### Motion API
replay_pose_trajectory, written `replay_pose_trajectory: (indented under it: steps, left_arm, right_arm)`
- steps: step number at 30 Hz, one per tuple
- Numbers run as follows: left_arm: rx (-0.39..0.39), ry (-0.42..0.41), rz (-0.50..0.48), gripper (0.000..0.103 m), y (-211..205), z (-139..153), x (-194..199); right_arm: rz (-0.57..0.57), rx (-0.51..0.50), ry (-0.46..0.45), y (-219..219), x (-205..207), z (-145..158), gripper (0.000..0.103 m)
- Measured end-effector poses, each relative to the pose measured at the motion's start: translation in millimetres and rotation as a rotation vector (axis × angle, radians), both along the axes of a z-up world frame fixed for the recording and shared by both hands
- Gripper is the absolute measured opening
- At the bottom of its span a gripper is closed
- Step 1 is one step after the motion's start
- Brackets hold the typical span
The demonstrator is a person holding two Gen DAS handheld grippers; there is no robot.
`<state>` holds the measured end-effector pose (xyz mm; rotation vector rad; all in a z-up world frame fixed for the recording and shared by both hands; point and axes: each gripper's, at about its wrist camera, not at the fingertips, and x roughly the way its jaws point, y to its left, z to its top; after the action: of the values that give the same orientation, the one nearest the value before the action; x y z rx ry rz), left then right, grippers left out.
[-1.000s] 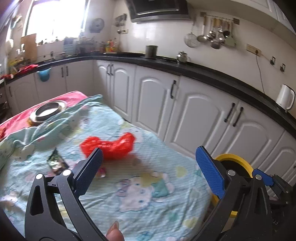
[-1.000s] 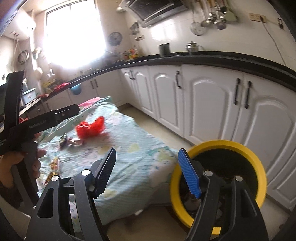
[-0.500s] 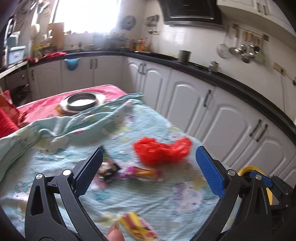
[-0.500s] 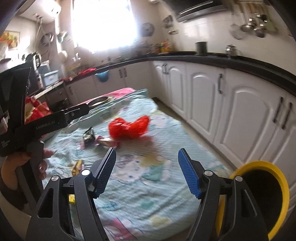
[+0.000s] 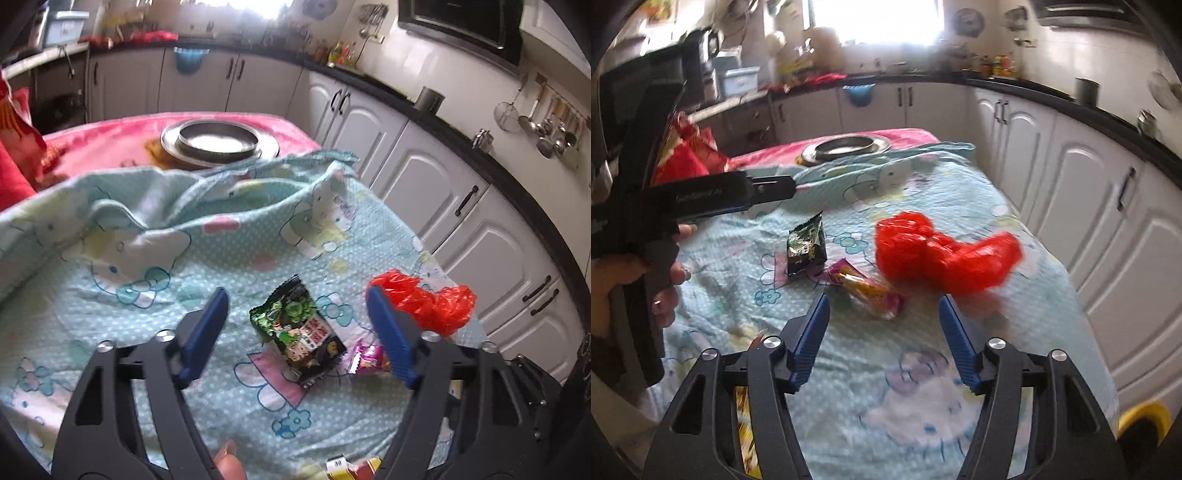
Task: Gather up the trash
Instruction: 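Grasp the green snack packet with the left tool while the right tool grasps the pink wrapper, then carry the green packet and pink wrapper over the yellow bin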
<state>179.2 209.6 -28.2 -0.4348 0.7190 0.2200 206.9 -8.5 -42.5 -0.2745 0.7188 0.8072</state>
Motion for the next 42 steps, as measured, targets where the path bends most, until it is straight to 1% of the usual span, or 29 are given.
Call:
replay_pose_trajectory:
  steps: [1, 3, 4, 5, 6, 8, 10, 11, 12, 13, 14, 15, 19, 22, 23, 25, 33, 38, 42]
  left_arm:
    - [-0.009, 0.007, -0.008, 0.066, 1, -3, 3]
    - [-0.043, 0.017, -0.017, 0.061, 4, -9, 8]
    - [-0.076, 0.027, -0.024, 0.060, 6, -14, 12]
    - [-0.091, 0.036, -0.027, 0.059, 7, -18, 14]
    - [-0.099, 0.043, -0.029, 0.058, 8, -20, 17]
    - [-0.116, 0.054, -0.034, 0.056, 8, -26, 20]
    - [-0.144, 0.064, -0.036, 0.053, 8, -32, 24]
    - [-0.149, 0.069, -0.036, 0.049, 7, -34, 25]
    - [-0.147, 0.077, -0.039, 0.044, 6, -36, 27]
    - [-0.140, 0.086, -0.042, 0.042, 4, -39, 28]
    - [-0.135, 0.089, -0.045, 0.042, 3, -42, 29]
    - [-0.127, 0.088, -0.047, 0.041, 2, -43, 28]
    - [-0.067, 0.091, -0.057, 0.033, -5, -44, 25]
    - [-0.032, 0.095, -0.069, 0.020, -9, -43, 23]
    - [-0.025, 0.096, -0.069, 0.001, -9, -43, 22]
    - [-0.052, 0.111, -0.087, 0.000, -9, -48, 21]
    - [-0.065, 0.096, -0.092, 0.000, -10, -46, 8]
    - [-0.070, 0.065, -0.094, 0.000, -11, -36, 3]
    - [-0.065, 0.067, -0.063, 0.002, -5, -33, 6]
  right_arm:
    - [0.020, -0.016, 0.003, 9, 3, -3, 0.056]
    - [0.048, -0.047, 0.003, 21, 7, -9, 0.053]
    - [0.063, -0.065, 0.003, 27, 9, -12, 0.051]
    - [0.075, -0.082, 0.004, 34, 10, -16, 0.049]
    - [0.086, -0.103, 0.014, 40, 13, -21, 0.045]
    - [0.083, -0.134, 0.018, 48, 18, -28, 0.043]
    - [0.086, -0.160, 0.019, 53, 19, -35, 0.034]
    - [0.083, -0.173, 0.015, 55, 20, -38, 0.029]
    - [0.080, -0.179, 0.021, 54, 21, -40, 0.028]
    - [0.077, -0.168, 0.032, 52, 21, -41, 0.026]
    - [0.071, -0.157, 0.045, 50, 21, -41, 0.023]
    - [0.071, -0.151, 0.052, 48, 21, -41, 0.014]
    - [0.065, -0.128, 0.066, 38, 13, -42, 0.011]
    - [0.044, -0.096, 0.087, 25, 5, -42, 0.010]
    - [0.034, -0.085, 0.090, 20, 3, -41, 0.010]
    - [0.019, -0.062, 0.103, 12, -1, -40, 0.010]
    - [-0.050, 0.016, 0.131, -24, -21, -33, 0.009]
    - [-0.080, 0.057, 0.118, -43, -30, -22, 0.009]
    - [-0.093, 0.070, 0.103, -55, -34, -16, 0.009]
